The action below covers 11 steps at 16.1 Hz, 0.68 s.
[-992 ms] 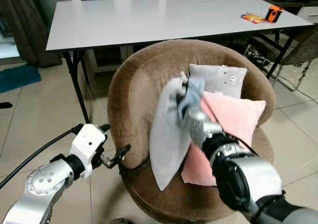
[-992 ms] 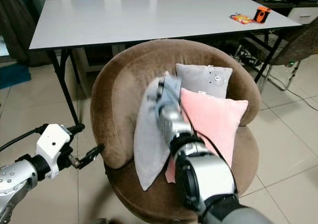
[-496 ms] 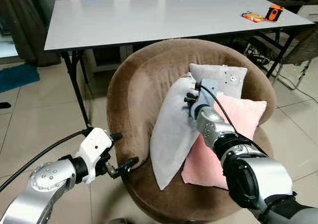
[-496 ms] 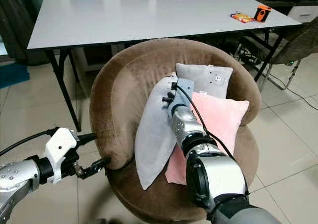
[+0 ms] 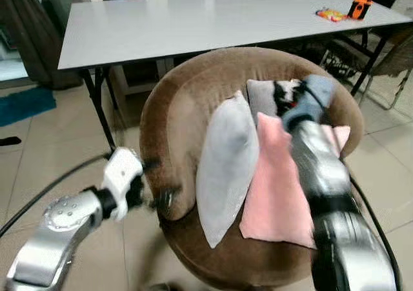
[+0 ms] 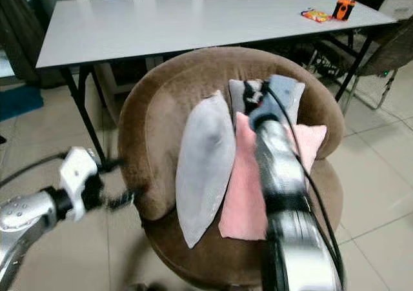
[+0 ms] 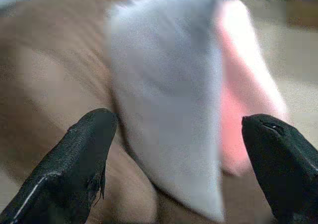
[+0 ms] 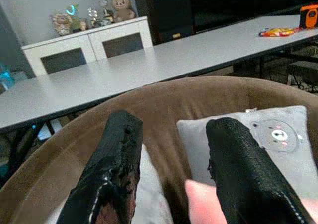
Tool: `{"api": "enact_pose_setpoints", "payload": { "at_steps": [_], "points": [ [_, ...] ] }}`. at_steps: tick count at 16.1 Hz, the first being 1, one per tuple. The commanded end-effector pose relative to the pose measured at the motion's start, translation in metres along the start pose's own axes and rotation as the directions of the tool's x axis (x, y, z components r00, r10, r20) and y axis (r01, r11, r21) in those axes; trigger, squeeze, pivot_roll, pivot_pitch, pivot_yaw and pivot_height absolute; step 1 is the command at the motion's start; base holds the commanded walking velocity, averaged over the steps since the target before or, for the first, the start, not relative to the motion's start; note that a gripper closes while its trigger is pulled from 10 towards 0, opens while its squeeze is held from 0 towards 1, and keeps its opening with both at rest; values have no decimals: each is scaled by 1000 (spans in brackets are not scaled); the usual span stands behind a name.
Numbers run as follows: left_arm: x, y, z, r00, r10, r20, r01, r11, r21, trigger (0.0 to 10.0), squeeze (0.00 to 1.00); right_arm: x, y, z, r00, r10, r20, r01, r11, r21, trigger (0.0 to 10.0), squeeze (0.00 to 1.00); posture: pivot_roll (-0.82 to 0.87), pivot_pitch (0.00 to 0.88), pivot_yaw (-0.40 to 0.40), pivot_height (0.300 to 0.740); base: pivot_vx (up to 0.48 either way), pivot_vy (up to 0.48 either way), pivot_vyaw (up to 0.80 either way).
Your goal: Move the pillow to the sofa from floor
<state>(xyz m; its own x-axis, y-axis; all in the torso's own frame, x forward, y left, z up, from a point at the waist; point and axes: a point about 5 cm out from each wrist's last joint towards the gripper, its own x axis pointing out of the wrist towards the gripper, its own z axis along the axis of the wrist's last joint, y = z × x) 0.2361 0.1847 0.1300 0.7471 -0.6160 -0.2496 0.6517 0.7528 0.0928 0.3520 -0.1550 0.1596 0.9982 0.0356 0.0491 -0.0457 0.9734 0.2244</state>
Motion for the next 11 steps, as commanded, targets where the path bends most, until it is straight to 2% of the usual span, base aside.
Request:
{"api": "enact_pose_setpoints", "payload": {
  "at_steps": [1, 3, 4, 6, 8, 9, 11],
  "points": [
    [-3, 9, 3, 992, 120, 26, -120, 993, 12, 10000, 0, -9, 6, 11, 999, 33, 29, -33, 999, 0, 10000, 0, -129, 0, 46, 740, 0, 0, 0],
    [-5, 12, 8, 968, 241, 71, -243, 969, 32, 10000, 0, -37, 9, 10, 999, 30, 44, -30, 1000, 2, 10000, 0, -125, 0, 16, 740, 0, 0, 0],
    [-3, 13, 8, 959, 272, 75, -275, 961, 38, 10000, 0, -44, 9, 6, 999, 36, 32, -36, 999, -11, 10000, 0, -112, 0, 16, 740, 0, 0, 0],
    [5, 12, 5, 935, 348, 71, -351, 936, 38, 10000, 0, -58, 8, -22, 998, 11, -66, -16, 997, -70, 10000, 0, -105, 0, 10, 740, 0, -471, 0],
    [7, 7, 8, 936, 342, 87, -345, 939, 14, 10000, 0, -59, 15, -20, 995, 12, -95, -17, 999, -47, 10000, 0, -96, 0, -1, 740, 0, -480, 0],
    [10, 4, 1, 931, 359, 60, -362, 930, 58, 10000, 0, -61, 17, -25, 992, 17, -124, -26, 997, -70, 10000, 0, -92, 0, -5, 740, 0, -480, 0],
    [9, 2, 2, 930, 361, 67, -364, 929, 57, 10000, 0, -64, 17, -21, 994, 11, -112, -18, 998, -62, 10000, 0, -97, 0, 0, 740, 0, -480, 0]
  ]
}}
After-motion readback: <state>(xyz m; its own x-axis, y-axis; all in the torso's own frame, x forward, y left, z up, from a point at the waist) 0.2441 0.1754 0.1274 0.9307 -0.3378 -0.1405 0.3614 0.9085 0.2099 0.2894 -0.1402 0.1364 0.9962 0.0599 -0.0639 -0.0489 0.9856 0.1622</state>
